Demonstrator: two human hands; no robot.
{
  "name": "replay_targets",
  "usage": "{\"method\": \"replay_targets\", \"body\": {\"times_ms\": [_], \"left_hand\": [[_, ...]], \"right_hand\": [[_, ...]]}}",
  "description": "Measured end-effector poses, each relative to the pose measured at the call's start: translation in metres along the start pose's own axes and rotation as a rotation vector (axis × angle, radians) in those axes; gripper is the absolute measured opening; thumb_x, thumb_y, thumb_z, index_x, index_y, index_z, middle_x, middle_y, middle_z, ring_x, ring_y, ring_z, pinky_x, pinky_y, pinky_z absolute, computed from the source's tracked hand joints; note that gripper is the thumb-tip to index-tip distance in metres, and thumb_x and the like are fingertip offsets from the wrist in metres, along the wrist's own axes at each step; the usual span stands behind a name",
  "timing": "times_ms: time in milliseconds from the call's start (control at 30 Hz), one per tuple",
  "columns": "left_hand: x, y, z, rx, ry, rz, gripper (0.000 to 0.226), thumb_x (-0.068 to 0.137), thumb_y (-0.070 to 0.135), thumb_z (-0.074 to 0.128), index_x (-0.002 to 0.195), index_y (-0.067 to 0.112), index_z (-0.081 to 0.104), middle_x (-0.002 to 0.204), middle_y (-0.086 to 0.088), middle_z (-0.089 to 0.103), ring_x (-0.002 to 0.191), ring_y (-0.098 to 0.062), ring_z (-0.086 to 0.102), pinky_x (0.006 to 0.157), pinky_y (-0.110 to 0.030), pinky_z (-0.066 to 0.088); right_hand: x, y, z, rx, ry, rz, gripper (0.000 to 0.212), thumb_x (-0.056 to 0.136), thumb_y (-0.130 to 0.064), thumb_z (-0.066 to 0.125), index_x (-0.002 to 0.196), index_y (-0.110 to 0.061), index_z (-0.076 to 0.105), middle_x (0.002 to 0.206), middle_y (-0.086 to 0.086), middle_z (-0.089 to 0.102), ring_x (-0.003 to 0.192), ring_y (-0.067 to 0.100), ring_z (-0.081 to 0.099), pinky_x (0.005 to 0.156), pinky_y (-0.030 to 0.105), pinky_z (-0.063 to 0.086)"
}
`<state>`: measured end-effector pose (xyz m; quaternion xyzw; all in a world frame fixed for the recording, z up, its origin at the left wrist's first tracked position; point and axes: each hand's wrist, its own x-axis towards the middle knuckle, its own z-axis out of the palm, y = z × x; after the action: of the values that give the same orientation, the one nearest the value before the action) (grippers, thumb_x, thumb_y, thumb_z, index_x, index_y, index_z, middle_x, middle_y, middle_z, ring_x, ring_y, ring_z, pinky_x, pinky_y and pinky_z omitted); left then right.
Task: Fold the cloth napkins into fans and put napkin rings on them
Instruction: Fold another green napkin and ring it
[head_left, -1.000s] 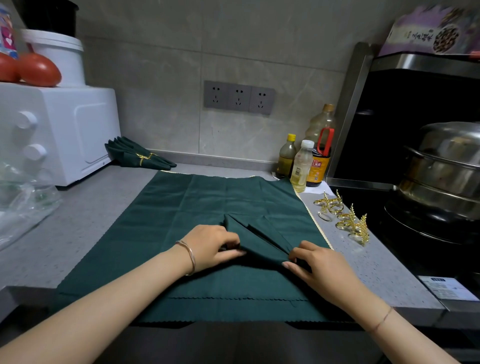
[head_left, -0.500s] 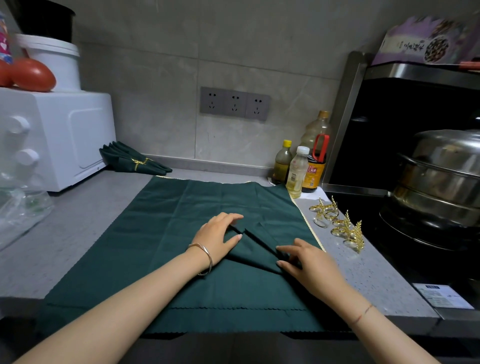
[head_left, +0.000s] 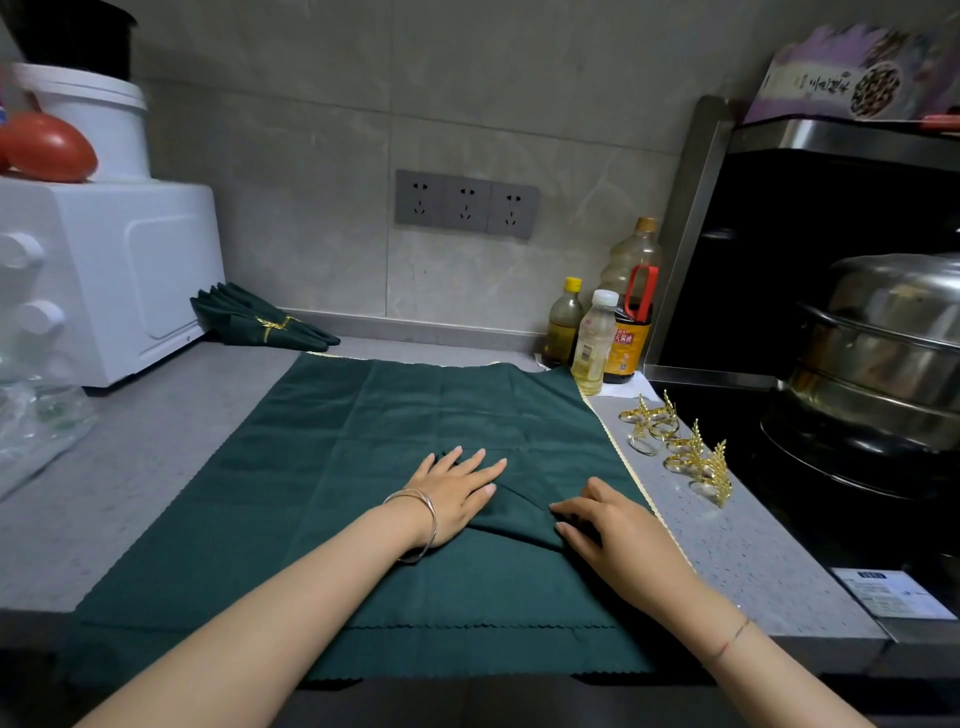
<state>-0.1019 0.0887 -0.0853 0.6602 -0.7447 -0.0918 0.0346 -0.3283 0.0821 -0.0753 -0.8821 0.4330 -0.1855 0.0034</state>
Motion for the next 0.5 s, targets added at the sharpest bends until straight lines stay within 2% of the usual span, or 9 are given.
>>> {"method": "replay_targets", "body": {"times_ms": [67,167,233,300,367,433,500], "left_hand": [[0.001,0.0,0.0,-0.002,-0.011,-0.002,0.047,0.105,0.036,0.012,0.15,0.04,0.003,0.16,0.008,-0.002,0.147,-0.019,-0.007,0.119,-0.04,-0.005],[0.002,0.001,-0.002,-0.004,-0.029,-0.007,0.047,0.105,0.036,0.013,0.151,0.039,0.004,0.16,0.008,-0.002,0.147,-0.019,-0.007,0.119,-0.041,-0.004],[0.001,0.0,-0.002,-0.023,-0.032,-0.008,0.047,0.105,0.036,0.013,0.151,0.04,0.005,0.16,0.009,-0.002,0.148,-0.018,-0.006,0.119,-0.041,-0.004],[0.002,-0.001,-0.002,-0.051,-0.029,-0.009,0.047,0.105,0.037,0.014,0.15,0.04,0.006,0.16,0.009,-0.001,0.148,-0.018,-0.005,0.119,-0.04,-0.004],[0.003,-0.003,-0.001,-0.065,-0.028,-0.01,0.046,0.104,0.037,0.015,0.15,0.041,0.007,0.16,0.01,-0.001,0.147,-0.017,-0.004,0.119,-0.04,-0.004],[0.004,-0.003,-0.001,-0.077,-0.024,-0.013,0.046,0.104,0.037,0.015,0.15,0.041,0.008,0.16,0.01,0.0,0.147,-0.016,-0.004,0.119,-0.039,-0.004],[0.004,-0.003,0.0,-0.095,-0.014,-0.019,0.046,0.104,0.037,0.016,0.149,0.042,0.01,0.16,0.011,0.001,0.147,-0.016,-0.003,0.119,-0.039,-0.005]], "right_hand": [[-0.001,-0.003,0.001,-0.014,0.069,-0.079,0.033,0.093,-0.039,0.052,0.12,-0.024,0.063,0.102,-0.006,0.056,0.089,0.017,0.061,0.073,0.027,0.047],[0.003,-0.006,0.005,-0.109,0.06,-0.226,0.046,0.085,-0.044,0.051,0.124,-0.021,0.061,0.117,-0.007,0.064,0.1,0.014,0.064,0.084,0.024,0.051],[0.008,-0.009,0.008,-0.143,0.044,-0.305,0.05,0.078,-0.031,0.06,0.127,-0.018,0.059,0.123,-0.002,0.064,0.107,0.015,0.064,0.089,0.026,0.05],[0.014,-0.016,0.006,-0.086,-0.029,-0.281,0.057,0.083,-0.016,0.055,0.14,-0.017,0.046,0.141,0.0,0.05,0.125,0.016,0.052,0.099,0.025,0.043],[0.022,-0.019,0.009,-0.102,-0.061,-0.23,0.063,0.088,-0.009,0.046,0.148,-0.02,0.03,0.152,-0.006,0.032,0.137,0.013,0.036,0.103,0.023,0.035],[0.028,-0.022,0.011,-0.142,-0.069,-0.199,0.065,0.086,-0.004,0.046,0.147,-0.022,0.032,0.151,-0.007,0.034,0.134,0.012,0.04,0.097,0.024,0.04],[0.032,-0.018,0.017,-0.136,0.012,-0.261,0.06,0.074,-0.003,0.063,0.131,-0.02,0.056,0.133,-0.004,0.057,0.11,0.012,0.062,0.075,0.023,0.053]]}}
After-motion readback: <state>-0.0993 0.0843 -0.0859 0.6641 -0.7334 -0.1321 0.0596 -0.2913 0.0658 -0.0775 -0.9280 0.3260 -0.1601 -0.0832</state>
